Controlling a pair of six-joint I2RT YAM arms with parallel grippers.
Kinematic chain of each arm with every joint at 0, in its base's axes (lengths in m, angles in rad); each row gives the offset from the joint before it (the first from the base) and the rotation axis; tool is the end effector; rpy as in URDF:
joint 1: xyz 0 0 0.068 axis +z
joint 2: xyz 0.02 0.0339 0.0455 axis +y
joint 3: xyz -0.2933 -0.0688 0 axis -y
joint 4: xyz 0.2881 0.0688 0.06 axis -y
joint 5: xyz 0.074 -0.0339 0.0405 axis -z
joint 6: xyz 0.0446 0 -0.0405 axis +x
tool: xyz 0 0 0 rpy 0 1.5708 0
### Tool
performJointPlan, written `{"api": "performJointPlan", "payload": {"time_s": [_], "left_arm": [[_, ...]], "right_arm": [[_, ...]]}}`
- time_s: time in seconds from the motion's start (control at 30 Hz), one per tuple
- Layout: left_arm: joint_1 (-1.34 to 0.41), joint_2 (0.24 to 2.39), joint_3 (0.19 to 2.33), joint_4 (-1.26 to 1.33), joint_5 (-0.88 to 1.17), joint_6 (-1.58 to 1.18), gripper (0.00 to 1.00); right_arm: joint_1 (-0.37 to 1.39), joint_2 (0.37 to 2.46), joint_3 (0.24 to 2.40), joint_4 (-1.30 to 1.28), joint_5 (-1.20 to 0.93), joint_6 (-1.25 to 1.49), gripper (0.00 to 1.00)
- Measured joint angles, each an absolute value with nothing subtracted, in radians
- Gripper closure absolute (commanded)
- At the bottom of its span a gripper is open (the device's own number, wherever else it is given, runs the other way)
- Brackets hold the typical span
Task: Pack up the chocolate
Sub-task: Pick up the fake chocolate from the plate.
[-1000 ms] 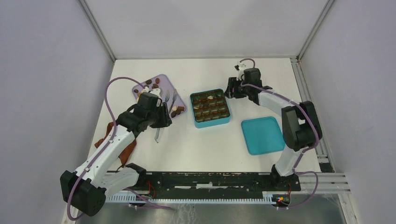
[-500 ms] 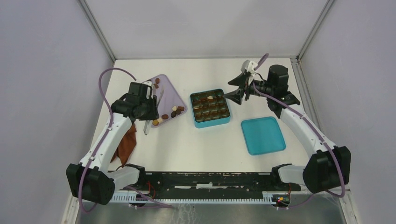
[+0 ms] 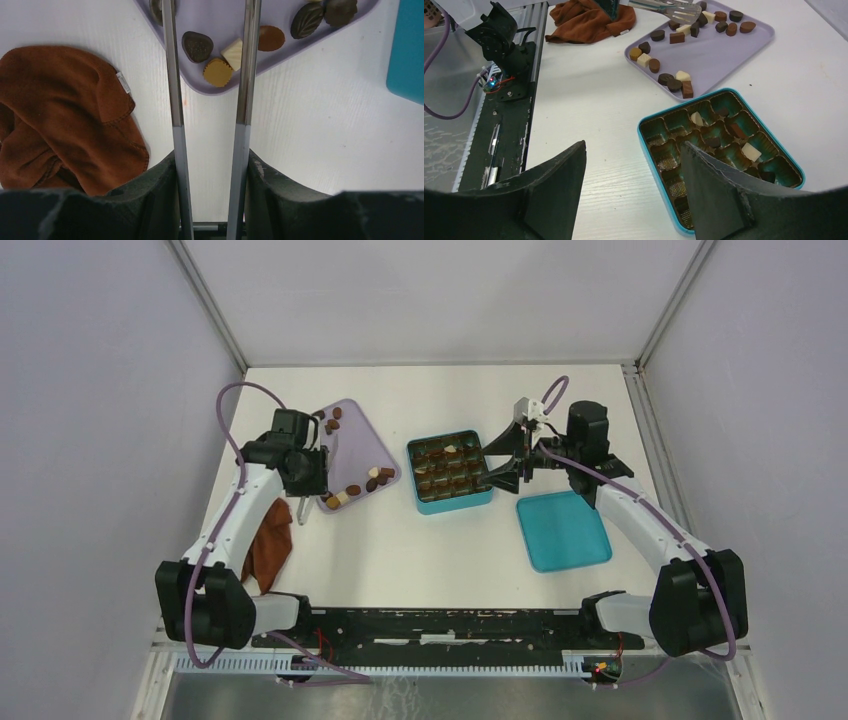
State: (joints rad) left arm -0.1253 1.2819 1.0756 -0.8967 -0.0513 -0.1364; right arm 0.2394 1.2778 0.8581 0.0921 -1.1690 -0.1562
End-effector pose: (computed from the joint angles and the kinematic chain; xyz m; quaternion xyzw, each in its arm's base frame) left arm 0.2822 -0.0332 0.2886 -0.0113 0.9724 -0.0055 0.2330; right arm 0.2909 0.1132 0.3023 -0.4483 0.6016 0.4684 0.4666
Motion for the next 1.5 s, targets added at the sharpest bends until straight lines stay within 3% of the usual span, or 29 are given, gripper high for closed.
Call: {"api": "performJointPlan", "payload": {"time_s": [0.63, 0.83, 1.5], "left_arm": [[-0.010, 1.371, 1.074, -0.949, 0.044, -0.138, 0.51], [-0.010, 1.389, 1.083, -0.963, 0.064, -0.139, 0.58], [-0.010, 1.473, 1.101, -0.966, 0.062, -0.139, 0.62]], "right_arm": [[0.242, 1.305, 0.881, 0.001, -1.181, -0.236, 0.26], [0.242, 1.308, 0.881, -0.008, -1.182, -0.244, 0.26], [0.242, 1.309, 0.882, -0.017, -1.182, -0.252, 0.26]]}}
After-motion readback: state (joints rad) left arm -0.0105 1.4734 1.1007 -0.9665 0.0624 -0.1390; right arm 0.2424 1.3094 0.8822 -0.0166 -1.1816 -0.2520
